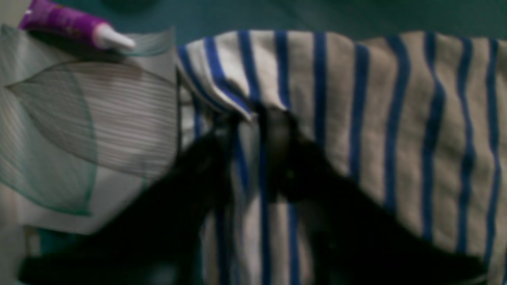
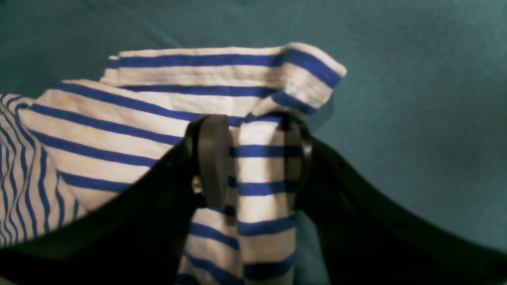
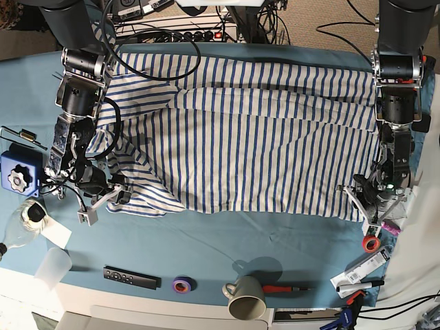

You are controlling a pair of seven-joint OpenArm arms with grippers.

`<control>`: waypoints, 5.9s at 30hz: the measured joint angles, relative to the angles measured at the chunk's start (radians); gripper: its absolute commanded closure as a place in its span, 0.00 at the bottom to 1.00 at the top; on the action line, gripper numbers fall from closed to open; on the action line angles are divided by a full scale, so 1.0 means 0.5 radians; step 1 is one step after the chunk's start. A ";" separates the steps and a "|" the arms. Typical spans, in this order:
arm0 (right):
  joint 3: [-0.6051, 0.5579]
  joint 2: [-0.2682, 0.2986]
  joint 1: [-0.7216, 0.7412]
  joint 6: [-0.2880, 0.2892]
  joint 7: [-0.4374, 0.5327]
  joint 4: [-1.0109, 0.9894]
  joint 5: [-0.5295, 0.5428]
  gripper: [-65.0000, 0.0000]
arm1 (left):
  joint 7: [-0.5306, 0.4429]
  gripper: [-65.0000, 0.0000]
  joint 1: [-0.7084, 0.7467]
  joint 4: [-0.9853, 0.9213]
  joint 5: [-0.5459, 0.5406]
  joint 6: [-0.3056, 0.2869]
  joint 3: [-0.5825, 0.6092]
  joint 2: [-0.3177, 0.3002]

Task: Fold the T-shirt properly
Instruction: 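Move the left gripper down and grasp the shirt side near it, then fold both shirt sides inward with both grippers, narrowing the shirt, then hold the shirt ends with both grippers and straighten the strip, then lift the shirt end with the left gripper and fold it toward the right gripper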

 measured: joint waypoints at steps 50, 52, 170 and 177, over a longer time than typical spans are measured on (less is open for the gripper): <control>0.351 0.142 -0.290 0.060 -0.861 1.058 0.428 1.00 | 1.492 1.00 -0.159 0.340 -1.028 -0.502 -1.064 -0.012; 0.352 0.181 -0.346 0.060 -0.861 1.106 0.446 1.00 | 1.511 1.00 -0.156 0.354 -1.030 -0.502 -1.064 -0.018; 0.982 0.239 -1.331 0.220 -1.032 1.553 0.944 0.69 | 1.075 0.50 1.379 1.657 -0.806 -0.501 -1.131 0.102; 0.982 0.239 -1.330 0.220 -1.032 1.553 0.943 0.69 | 1.044 0.50 1.354 1.444 -0.733 -0.508 -1.145 0.111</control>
